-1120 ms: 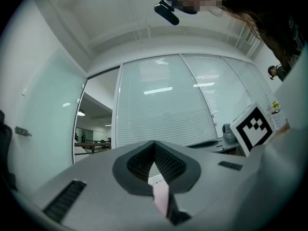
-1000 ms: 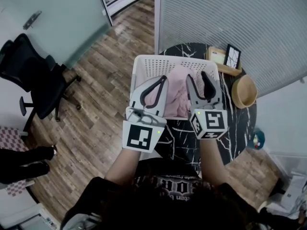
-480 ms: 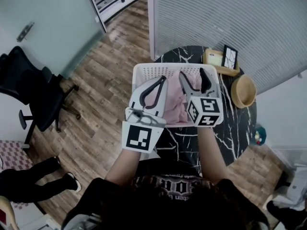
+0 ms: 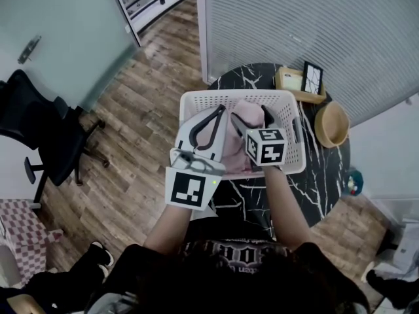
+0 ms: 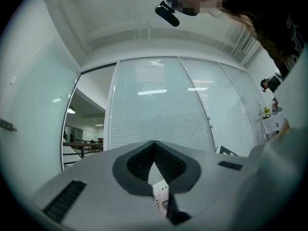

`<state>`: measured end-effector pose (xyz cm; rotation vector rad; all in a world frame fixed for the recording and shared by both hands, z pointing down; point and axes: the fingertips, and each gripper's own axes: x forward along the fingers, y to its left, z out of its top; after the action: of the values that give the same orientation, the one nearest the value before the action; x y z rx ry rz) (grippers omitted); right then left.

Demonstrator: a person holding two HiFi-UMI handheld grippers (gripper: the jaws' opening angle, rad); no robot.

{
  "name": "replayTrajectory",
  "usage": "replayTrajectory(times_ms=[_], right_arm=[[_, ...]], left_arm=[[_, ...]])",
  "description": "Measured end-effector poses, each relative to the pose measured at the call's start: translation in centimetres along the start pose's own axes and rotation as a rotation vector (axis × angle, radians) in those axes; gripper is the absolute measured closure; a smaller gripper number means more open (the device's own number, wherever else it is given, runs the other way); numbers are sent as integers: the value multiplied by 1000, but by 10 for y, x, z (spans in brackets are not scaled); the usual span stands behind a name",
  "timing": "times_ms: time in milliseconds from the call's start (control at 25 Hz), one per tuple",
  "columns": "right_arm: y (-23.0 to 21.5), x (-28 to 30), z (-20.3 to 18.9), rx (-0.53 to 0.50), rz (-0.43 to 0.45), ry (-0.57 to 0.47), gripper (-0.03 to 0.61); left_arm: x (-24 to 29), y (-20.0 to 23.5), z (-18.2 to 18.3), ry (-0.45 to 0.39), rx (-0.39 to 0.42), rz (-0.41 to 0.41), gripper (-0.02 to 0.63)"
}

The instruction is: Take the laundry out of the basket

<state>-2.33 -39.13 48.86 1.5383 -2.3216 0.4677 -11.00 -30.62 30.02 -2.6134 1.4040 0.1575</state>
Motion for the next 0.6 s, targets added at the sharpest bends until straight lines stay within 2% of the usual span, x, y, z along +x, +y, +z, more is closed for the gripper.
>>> replayTrajectory(times_ms=[480,520,600], right_arm=[[-1,19,-50,41,33,288,185],[-3,18,-51,44,28,300,222],[-7,17,-52,38,11,320,348]], left_arm=[[8,3,-3,-4,-13,-11,614],[8,3,-3,-4,-12,-12,614],[9,3,-3,-4,-9,-14,614]])
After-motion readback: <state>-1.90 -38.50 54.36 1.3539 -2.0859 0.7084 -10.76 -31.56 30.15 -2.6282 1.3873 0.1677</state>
